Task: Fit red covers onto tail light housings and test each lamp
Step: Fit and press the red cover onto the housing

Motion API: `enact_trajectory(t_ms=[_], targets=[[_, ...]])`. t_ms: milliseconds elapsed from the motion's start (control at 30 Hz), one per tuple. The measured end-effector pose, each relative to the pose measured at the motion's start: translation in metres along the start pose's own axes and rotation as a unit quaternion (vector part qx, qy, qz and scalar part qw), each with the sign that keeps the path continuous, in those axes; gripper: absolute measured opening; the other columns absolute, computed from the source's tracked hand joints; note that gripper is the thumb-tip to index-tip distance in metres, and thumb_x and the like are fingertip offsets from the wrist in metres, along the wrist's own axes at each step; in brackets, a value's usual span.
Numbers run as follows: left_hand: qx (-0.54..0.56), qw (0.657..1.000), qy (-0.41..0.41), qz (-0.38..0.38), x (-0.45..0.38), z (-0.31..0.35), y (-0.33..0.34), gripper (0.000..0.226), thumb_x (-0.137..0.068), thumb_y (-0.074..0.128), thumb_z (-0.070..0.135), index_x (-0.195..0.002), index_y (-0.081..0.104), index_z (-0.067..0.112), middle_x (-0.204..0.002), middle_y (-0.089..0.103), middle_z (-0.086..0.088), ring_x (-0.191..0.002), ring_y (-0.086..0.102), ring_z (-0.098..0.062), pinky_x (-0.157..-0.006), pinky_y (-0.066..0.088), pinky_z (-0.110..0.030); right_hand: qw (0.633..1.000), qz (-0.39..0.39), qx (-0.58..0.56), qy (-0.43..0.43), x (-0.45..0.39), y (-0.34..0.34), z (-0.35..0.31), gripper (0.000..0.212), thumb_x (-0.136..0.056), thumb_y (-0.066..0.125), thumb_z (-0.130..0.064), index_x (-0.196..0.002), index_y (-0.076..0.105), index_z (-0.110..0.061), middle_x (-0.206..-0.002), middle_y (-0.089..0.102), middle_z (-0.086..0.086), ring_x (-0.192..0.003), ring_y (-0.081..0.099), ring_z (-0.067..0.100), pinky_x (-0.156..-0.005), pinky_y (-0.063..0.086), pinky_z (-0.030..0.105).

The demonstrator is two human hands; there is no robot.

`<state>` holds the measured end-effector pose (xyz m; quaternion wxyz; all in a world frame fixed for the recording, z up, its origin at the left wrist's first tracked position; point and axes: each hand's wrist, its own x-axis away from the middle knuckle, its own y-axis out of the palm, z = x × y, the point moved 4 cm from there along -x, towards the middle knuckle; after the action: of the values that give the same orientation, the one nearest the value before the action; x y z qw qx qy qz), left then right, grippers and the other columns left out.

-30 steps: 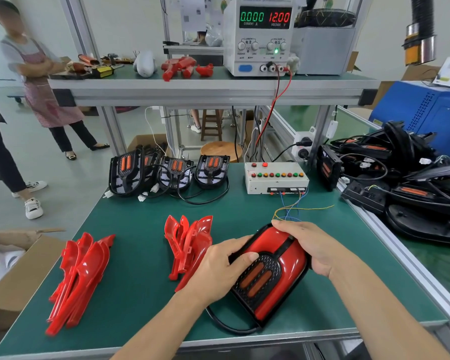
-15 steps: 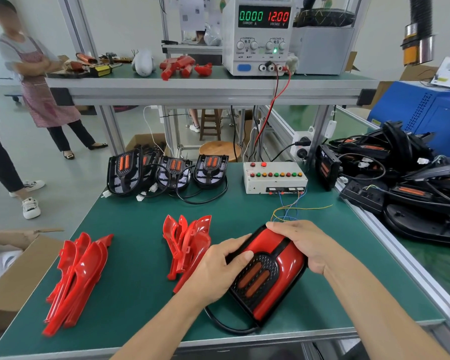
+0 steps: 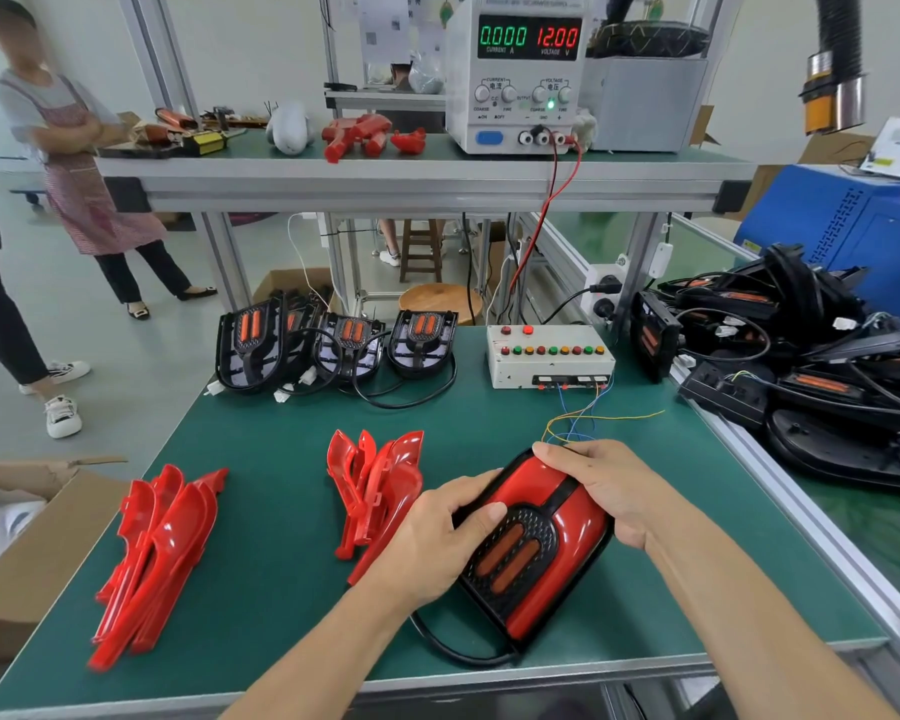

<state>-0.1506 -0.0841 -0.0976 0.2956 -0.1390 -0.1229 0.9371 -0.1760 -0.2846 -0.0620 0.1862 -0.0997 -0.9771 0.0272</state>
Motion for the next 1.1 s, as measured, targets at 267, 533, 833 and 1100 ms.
enact_trajectory(t_ms=[267,533,833,1100], targets=[[0.035,0.999,-0.006,0.011,-0.001,-0.001,0.002,0.035,-0.102,0.06,0.04,-0.136,0.064,0.039,-0.119,0.072,0.008,-0.115,0.067,-0.013,-0.103,0.051,-0.037,1.0,-0.021,0.014,-0.011,0.004,0.0,-0.001,0.046,-0.085,0.075,-0.049,-0.101,0.078,-0.006,-0.098,0.078,0.017,-0.093,0.075,0.035,-0.09,0.061,0.045],[0.091,0.996,-0.021,-0.009,-0.004,0.0,0.002,0.033,-0.103,0.061,0.029,-0.136,0.066,0.03,-0.122,0.074,0.004,-0.115,0.069,-0.015,-0.097,0.052,-0.025,0.999,0.0,0.036,-0.026,0.009,-0.001,-0.004,0.04,-0.086,0.075,-0.047,-0.1,0.078,-0.01,-0.099,0.078,0.017,-0.098,0.073,0.04,-0.092,0.059,0.049],[0.011,0.995,-0.089,0.047,-0.012,0.0,-0.003,0.04,-0.095,0.073,0.031,-0.132,0.068,0.019,-0.122,0.073,0.008,-0.116,0.067,-0.004,-0.109,0.049,-0.035,0.994,0.054,0.054,-0.072,0.007,-0.006,-0.006,0.024,-0.089,0.075,-0.039,-0.082,0.075,-0.015,-0.077,0.072,0.004,-0.066,0.067,0.018,-0.069,0.055,0.031],[0.008,0.978,-0.145,0.153,0.006,0.0,-0.006,0.027,-0.093,0.068,0.051,-0.098,0.079,0.027,-0.092,0.077,0.02,-0.09,0.07,0.004,-0.091,0.054,-0.026,0.995,0.081,-0.054,-0.022,0.011,-0.011,0.008,0.019,-0.089,0.075,-0.034,-0.085,0.078,-0.015,-0.074,0.075,0.01,-0.059,0.071,0.025,-0.057,0.06,0.033]])
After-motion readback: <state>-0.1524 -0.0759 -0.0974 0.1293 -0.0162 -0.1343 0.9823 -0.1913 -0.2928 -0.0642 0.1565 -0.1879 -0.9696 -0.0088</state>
